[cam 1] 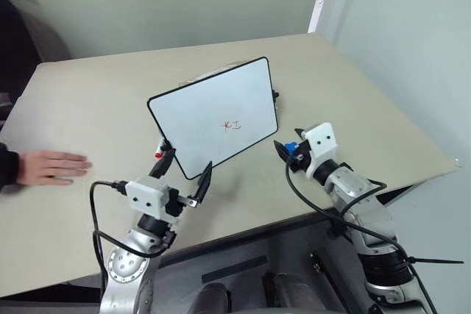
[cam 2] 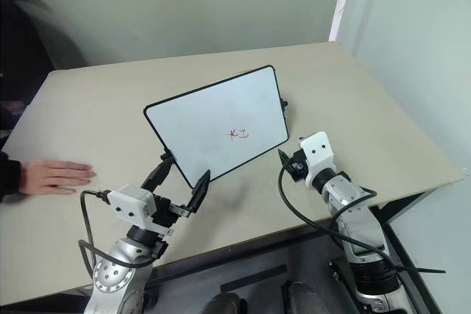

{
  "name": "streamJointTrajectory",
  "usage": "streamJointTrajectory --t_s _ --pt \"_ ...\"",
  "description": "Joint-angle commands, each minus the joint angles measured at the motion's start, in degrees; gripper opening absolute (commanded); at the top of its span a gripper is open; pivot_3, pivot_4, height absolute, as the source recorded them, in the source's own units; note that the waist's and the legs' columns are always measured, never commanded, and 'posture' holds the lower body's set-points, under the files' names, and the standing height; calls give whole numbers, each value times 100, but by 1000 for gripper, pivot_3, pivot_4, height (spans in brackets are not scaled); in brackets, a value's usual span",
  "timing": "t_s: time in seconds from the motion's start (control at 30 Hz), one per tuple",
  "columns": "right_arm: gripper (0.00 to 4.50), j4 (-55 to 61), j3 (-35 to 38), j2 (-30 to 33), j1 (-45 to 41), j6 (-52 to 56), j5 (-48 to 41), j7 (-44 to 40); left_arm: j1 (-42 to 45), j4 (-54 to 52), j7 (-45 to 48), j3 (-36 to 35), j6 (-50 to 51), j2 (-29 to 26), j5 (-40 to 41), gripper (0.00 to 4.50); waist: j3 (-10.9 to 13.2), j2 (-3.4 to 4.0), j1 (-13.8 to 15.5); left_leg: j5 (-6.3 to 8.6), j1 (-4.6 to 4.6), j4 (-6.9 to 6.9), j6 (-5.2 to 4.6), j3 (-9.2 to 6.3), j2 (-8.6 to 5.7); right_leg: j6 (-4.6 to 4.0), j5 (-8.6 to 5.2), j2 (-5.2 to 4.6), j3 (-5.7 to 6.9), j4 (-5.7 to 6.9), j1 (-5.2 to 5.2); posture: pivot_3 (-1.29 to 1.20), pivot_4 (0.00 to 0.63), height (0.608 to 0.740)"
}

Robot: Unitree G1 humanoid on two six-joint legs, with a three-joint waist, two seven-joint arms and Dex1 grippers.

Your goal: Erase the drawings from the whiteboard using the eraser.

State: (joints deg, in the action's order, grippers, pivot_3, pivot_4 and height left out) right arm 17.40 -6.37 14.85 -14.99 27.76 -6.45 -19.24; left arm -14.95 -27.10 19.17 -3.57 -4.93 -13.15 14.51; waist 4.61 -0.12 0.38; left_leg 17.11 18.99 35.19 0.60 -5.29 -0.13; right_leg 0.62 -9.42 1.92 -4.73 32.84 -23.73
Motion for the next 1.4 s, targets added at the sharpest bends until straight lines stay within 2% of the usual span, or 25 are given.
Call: streamJointTrajectory --t_s 0.03,0.43,0.67,0.83,1.1,1.4 --pt "3460 96 55 45 -134 -157 -30 -101 -6 -331 -73 13 -26 37 -12 4500 0 0 0 0 0 0 0 0 0 0 0 0 0 0 0 0 150 739" --pt "3460 20 184 58 -217 13 -131 -148 97 -294 -128 131 -7 106 -109 4500 1 1 0 0 0 1 0 0 0 0 0 0 0 0 1 0 150 739" --pt "3460 37 479 246 -350 842 -381 -169 85 -127 -121 368 -77 192 -331 4500 1 0 2 -1 0 0 -1 1 0 1 -1 -1 0 0 3 0 150 739" --pt "4451 -235 535 479 -582 1700 -613 -359 -56 -323 -202 420 -40 280 -347 4500 1 0 -3 -1 0 1 -2 4 -1 2 -3 -1 -1 -1 3 0 150 739" --pt "4451 -1239 638 787 -1563 3100 -870 -527 -255 -436 -210 488 -35 278 -324 4500 7 9 -3 -5 -1 1 -7 5 -1 1 -4 -1 -1 1 2 0 150 739" --pt "4451 -2180 296 792 -2384 3340 -767 -594 -248 -365 -218 516 -104 327 -337 4500 9 16 2 -8 0 0 -14 4 -1 -2 -2 -1 -2 7 -2 0 150 739"
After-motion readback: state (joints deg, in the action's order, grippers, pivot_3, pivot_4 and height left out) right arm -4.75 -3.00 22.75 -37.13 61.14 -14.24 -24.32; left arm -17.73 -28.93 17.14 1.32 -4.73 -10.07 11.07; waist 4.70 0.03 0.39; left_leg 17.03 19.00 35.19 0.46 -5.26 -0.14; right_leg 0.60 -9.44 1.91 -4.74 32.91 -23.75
